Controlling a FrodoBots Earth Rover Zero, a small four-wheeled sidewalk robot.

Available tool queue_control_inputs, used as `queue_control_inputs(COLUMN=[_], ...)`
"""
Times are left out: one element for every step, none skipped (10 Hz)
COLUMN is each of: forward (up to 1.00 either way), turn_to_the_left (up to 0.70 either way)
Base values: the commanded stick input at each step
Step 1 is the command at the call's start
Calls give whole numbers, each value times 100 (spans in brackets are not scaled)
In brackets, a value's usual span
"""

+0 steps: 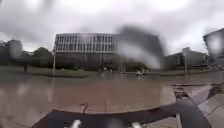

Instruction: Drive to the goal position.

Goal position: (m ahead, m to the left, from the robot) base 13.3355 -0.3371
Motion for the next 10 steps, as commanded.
queue_control_inputs(forward=[70,70,70,70,70,70,70,70,70,70], turn_to_the_left=[-11,-30,-12,-1,0,0,0,0,0,0])
